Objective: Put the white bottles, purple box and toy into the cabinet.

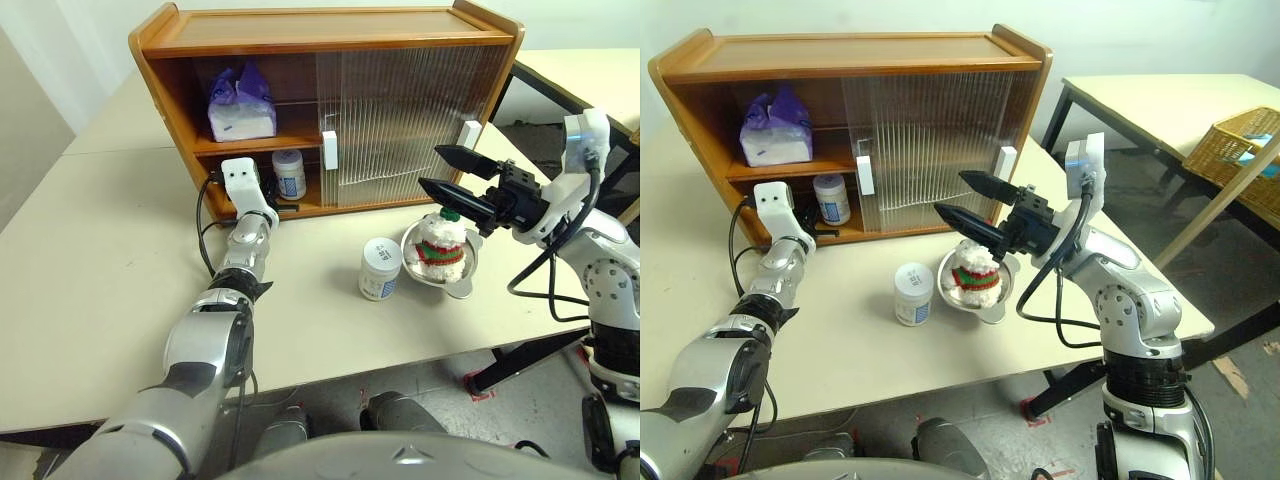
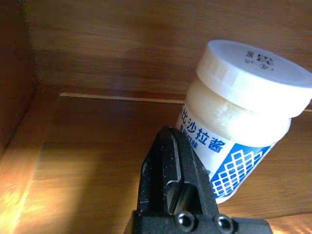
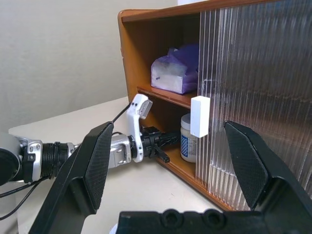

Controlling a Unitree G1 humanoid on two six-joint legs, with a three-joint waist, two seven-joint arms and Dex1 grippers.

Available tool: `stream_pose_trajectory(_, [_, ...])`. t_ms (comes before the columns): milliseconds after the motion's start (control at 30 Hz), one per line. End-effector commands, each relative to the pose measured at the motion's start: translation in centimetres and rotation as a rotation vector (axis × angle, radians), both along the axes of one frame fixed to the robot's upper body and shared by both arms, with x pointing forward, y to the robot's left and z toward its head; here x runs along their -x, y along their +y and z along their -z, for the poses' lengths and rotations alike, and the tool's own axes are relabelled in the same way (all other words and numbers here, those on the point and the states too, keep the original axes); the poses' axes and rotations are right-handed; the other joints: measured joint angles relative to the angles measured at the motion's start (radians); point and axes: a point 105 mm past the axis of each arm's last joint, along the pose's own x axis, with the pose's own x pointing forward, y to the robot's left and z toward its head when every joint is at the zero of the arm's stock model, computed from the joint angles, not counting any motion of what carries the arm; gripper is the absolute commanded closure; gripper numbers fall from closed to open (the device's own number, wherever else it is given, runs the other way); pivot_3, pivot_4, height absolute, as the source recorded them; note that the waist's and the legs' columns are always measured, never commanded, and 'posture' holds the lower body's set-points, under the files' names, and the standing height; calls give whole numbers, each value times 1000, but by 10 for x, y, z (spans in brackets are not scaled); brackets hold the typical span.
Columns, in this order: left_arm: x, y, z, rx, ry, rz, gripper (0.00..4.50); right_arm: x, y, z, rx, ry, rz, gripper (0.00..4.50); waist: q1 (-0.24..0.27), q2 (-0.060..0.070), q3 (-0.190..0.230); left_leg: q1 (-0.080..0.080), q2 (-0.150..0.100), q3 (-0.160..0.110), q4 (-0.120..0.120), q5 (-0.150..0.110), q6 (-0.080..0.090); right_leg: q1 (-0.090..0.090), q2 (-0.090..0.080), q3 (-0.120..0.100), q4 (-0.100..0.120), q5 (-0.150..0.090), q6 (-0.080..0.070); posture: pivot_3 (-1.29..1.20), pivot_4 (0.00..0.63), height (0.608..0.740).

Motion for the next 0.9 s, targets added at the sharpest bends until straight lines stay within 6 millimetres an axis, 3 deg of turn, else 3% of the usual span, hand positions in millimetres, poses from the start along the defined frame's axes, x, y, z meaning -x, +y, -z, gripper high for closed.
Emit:
stream_pose_trajectory(33, [-3,-18,-1,-9,16,81,4491,3,-3,-4,1,-13,10,0,-2,0,0,0,0,0,0,0,0,0,0,0,0,0,0,-296,0,740])
stream_pose_trajectory(267, [-3,-28,-1,6,22,130,4491,3,-4,-4,-1,-16,21,0,-25,0,0,-3,1,0,0,-1,2,0,-1,1,-6,4,6,-306,0,740])
stream_pose_trajectory(533, [-1,-2,-7,19,-40,32,4491,3,-3,-3,-5,-15,22,0,-42,0,0,-5,2,-1,0,-1,3,0,-1,1,-10,7,12,-299,0,740])
stream_pose_trajectory(633, [5,5,-11,25,-87,40,3893,2,-1,-3,-8,-12,16,0,-44,0,0,-5,0,-1,0,-1,2,0,0,1,-10,7,12,-291,0,740])
stream_pose_trajectory(733, [13,8,-13,39,-125,77,2879,2,-1,-3,-10,-9,11,0,-43,0,0,-5,-5,-1,0,-1,2,0,0,0,-10,7,11,-276,0,740])
stream_pose_trajectory(900, [42,8,-17,51,-164,235,1049,1,0,-1,-12,-2,1,0,-39,0,0,-5,-6,-2,0,-1,2,0,0,0,-10,6,9,-260,0,740])
